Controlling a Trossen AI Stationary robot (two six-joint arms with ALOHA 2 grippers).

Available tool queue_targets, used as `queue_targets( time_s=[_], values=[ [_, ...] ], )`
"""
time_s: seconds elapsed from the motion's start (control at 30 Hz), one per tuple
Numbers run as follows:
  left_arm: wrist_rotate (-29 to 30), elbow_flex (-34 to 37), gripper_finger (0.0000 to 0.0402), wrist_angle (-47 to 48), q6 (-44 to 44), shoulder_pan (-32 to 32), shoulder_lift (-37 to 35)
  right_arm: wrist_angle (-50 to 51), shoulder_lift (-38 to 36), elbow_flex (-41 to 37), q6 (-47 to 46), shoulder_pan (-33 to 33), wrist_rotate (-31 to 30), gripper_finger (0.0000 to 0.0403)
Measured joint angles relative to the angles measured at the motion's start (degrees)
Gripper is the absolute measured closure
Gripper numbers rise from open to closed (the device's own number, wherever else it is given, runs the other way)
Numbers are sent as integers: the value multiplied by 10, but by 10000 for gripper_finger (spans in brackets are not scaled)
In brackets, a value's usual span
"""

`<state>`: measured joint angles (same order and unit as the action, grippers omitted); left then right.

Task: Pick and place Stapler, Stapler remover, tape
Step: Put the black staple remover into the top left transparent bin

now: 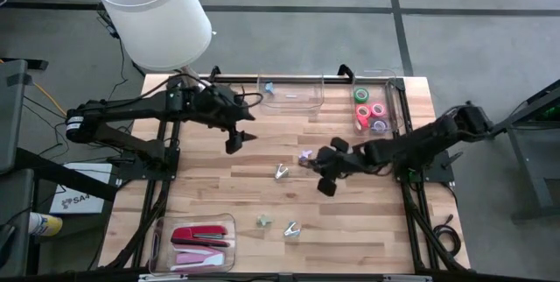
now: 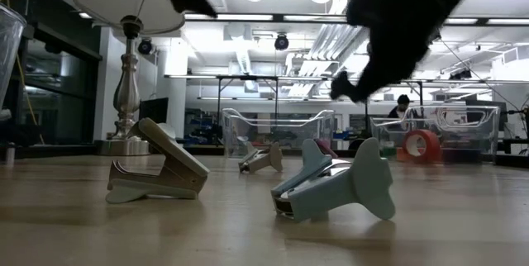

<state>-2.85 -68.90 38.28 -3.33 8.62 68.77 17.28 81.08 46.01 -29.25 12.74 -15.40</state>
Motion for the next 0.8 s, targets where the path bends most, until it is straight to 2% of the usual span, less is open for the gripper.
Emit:
queue_targets(
  time_s=[0.2, 0.57, 0.8],
  values=[
    [-27, 0, 103, -87, 5, 0, 0, 1, -5, 63, 108, -42, 8, 330],
    [-35, 0, 103, -127, 5, 0, 0, -1, -6, 203, 304, -98, 43, 330],
    [-61, 0, 103, -179, 5, 0, 2, -2, -6, 218, 358, -132, 87, 330]
  ],
)
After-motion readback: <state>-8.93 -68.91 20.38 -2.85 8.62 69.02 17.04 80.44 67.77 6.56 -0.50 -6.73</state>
